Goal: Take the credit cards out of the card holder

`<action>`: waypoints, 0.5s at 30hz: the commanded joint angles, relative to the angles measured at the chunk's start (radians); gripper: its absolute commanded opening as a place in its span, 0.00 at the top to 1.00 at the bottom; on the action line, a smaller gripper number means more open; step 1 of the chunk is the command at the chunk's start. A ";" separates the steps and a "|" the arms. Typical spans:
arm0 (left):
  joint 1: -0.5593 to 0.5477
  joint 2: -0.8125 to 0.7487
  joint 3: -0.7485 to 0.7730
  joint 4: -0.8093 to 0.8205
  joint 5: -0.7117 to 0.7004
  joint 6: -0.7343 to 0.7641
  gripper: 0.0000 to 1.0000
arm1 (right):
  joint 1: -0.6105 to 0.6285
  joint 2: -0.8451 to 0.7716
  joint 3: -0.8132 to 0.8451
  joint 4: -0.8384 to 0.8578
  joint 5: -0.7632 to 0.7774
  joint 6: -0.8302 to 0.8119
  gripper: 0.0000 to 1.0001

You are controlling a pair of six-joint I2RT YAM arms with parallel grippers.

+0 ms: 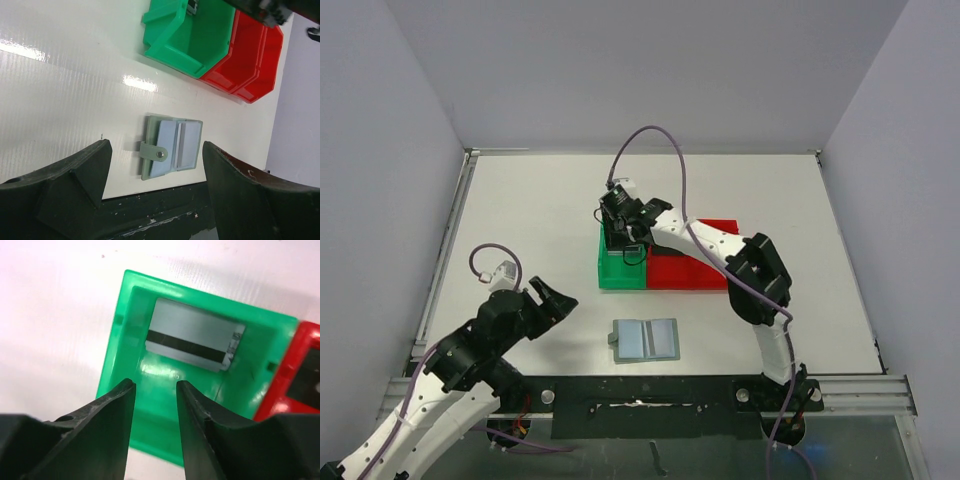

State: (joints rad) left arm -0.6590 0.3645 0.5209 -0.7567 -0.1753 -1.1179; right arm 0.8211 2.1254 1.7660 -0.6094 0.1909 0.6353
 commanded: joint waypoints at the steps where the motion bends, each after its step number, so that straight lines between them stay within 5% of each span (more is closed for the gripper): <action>1: 0.003 0.024 0.004 0.084 0.027 0.014 0.27 | 0.025 -0.224 -0.077 0.048 0.063 -0.016 0.57; 7: 0.004 0.089 -0.023 0.160 0.102 0.047 0.26 | 0.030 -0.543 -0.452 0.163 0.083 0.075 0.45; 15: 0.001 0.266 -0.092 0.350 0.320 0.109 0.27 | 0.050 -0.845 -0.931 0.368 -0.063 0.346 0.45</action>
State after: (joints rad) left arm -0.6590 0.5602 0.4400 -0.5617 0.0216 -1.0595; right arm 0.8516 1.3582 0.9627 -0.3798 0.1959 0.8066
